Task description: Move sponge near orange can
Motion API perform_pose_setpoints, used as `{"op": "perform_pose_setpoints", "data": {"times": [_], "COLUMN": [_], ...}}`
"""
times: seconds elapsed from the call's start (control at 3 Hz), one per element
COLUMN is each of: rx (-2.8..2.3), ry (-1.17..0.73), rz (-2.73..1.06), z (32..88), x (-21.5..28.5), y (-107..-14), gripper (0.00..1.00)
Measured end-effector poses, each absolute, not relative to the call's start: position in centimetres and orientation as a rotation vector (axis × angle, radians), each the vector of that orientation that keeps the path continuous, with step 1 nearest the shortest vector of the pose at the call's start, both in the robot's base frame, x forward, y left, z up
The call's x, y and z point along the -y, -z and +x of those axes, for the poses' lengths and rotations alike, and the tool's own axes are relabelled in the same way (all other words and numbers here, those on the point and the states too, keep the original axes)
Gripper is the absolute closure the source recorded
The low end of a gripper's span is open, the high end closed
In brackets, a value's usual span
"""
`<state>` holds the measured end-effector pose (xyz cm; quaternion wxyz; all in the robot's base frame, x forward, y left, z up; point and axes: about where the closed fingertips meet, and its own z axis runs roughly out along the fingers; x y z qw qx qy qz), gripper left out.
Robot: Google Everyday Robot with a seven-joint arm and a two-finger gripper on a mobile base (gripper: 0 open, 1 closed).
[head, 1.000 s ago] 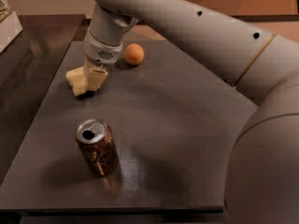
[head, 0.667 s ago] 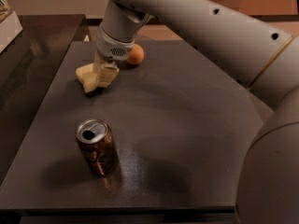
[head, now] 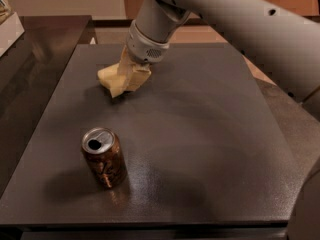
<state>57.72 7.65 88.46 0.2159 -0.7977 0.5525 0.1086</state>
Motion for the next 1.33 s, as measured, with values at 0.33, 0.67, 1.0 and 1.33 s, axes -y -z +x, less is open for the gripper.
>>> {"op": "perform_pose_setpoints", "data": {"times": [0.33,0.67,1.0,1.33], "rx": [-1.454,-1.415,-1.403,-1.401], "ry": [-0.312,-0.327,-0.34,-0.339], "rz": [-2.242,-2.256,-2.268,-2.279], "z": [56.1,53.9,51.4,49.4], "x": [-5.3,-3.0,-0.7,1.4], "y": [-88.7,-88.6,-88.3,-88.0], "gripper": [1.0,1.0,1.0,1.0]}}
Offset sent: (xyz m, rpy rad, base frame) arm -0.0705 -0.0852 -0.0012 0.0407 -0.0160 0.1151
